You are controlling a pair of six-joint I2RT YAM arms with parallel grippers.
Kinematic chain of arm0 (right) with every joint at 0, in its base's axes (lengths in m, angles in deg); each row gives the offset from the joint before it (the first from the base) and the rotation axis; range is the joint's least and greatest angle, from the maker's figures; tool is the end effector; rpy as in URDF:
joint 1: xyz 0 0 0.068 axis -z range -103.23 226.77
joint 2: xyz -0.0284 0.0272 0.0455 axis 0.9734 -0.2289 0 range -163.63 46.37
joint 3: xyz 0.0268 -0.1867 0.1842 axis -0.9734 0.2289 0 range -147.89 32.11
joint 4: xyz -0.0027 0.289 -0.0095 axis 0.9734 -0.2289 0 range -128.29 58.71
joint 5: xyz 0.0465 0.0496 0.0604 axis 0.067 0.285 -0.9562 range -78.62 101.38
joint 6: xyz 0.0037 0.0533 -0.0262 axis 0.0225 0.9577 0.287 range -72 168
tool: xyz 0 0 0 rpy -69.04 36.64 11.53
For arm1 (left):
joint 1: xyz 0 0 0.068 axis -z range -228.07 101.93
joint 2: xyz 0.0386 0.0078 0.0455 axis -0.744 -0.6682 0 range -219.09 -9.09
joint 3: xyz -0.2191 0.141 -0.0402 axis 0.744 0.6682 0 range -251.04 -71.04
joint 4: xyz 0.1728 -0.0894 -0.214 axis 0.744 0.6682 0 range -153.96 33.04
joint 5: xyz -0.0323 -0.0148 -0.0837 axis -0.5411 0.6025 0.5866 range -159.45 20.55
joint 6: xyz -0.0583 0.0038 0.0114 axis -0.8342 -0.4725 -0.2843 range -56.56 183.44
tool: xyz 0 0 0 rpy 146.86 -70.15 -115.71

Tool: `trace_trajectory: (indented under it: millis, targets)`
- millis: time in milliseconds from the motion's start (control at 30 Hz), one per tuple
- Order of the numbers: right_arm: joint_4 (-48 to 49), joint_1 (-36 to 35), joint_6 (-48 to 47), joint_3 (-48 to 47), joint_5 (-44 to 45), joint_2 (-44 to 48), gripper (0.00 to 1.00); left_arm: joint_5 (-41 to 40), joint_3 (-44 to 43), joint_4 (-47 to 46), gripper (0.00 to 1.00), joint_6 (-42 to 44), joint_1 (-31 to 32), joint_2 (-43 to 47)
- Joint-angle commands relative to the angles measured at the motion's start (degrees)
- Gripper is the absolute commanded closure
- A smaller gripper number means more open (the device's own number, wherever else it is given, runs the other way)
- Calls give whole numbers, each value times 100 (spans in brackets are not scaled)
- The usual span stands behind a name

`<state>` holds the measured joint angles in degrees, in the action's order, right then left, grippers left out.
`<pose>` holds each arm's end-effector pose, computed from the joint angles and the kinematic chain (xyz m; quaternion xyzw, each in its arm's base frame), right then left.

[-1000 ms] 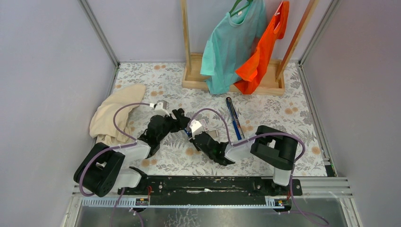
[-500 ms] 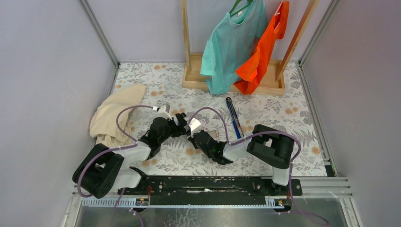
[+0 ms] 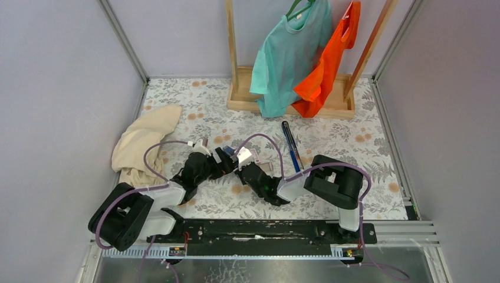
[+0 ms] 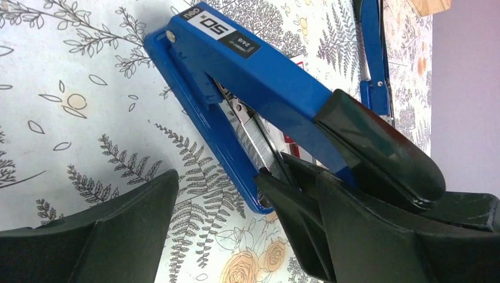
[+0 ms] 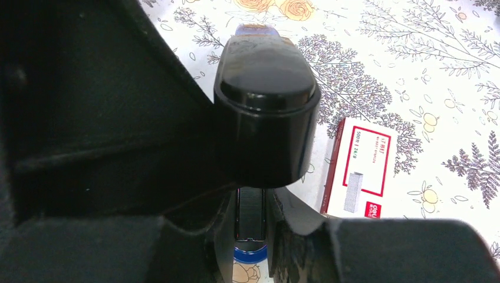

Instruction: Load the staples into the stapler

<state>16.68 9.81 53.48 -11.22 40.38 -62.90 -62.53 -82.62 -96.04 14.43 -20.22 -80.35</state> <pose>0.1672 0.3388 0.0930 -0.2738 0.7483 0.1729 0.5789 0.2031 -0.1132 0.0936 -0.1260 0.8451 -0.3618 0.3730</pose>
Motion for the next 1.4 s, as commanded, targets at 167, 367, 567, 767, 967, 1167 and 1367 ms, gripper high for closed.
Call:
trace_trajectory:
  millis: [167,367,567,767,967,1167,1367]
  targets:
    - [284,2,-5,-18,213,-220,94,596,265,-633,5,-714,54,148]
    - [241,-1,45,47,158,-158,84,363,375,2,5,-991,52,792]
    - [54,-3,141,114,49,72,71,-223,317,1125,4,-996,44,1781]
    - [-261,-4,198,213,11,405,60,-573,-6,2117,2,-929,21,2218]
    - [-1303,2,248,179,-125,1152,47,-626,-377,2903,2,-881,-40,2407]
    - [-2931,106,213,-500,-480,1754,41,-1044,-951,4007,1,-535,-78,2907]
    - [-4008,293,283,-1356,-875,1593,39,-1501,-1207,4722,0,-360,-87,3387]
